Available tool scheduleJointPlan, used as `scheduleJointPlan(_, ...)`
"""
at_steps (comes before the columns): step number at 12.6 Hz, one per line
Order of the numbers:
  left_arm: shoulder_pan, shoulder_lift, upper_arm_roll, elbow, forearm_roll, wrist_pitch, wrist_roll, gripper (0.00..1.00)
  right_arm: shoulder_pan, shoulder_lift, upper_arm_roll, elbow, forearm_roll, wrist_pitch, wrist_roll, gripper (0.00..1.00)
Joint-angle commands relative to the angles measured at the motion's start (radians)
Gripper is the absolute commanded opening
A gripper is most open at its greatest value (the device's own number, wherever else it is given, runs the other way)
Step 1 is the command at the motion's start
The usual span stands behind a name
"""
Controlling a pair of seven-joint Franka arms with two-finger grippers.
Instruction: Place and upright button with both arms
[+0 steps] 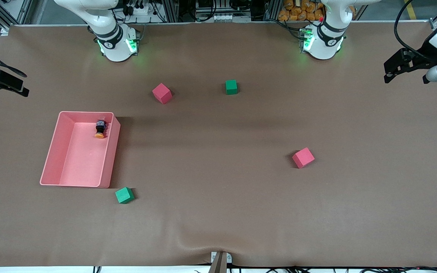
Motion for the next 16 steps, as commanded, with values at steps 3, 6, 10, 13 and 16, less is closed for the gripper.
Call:
scheduleJointPlan(3,0.007,-0.001,-0.008,0.004,0.007,0.001,0.012,1.00,-0.005,-0.032,0.006,-0.014,-0.029,-0.006,-0.003,1.00)
scheduleJointPlan(6,0.009,-0.001,-0.008,0.004,0.008,0.001,0.009,1.00,-0.008,-0.030,0.003,-0.011,-0.030,-0.018,-0.003,1.00)
scheduleJointPlan(10,0.010,-0.003,-0.007,0.002,0.004,-0.002,0.012,1.00,-0.009,-0.026,0.002,-0.019,-0.030,-0.026,0.000,1.00)
scheduleJointPlan(13,0.012,-0.006,-0.007,0.001,0.004,-0.008,0.014,1.00,-0.012,-0.026,0.002,-0.024,-0.030,-0.027,-0.003,1.00)
scheduleJointPlan(16,0.012,-0.007,-0.007,0.001,0.004,-0.011,0.014,1.00,-0.014,-0.026,0.003,-0.031,-0.030,-0.027,-0.003,1.00)
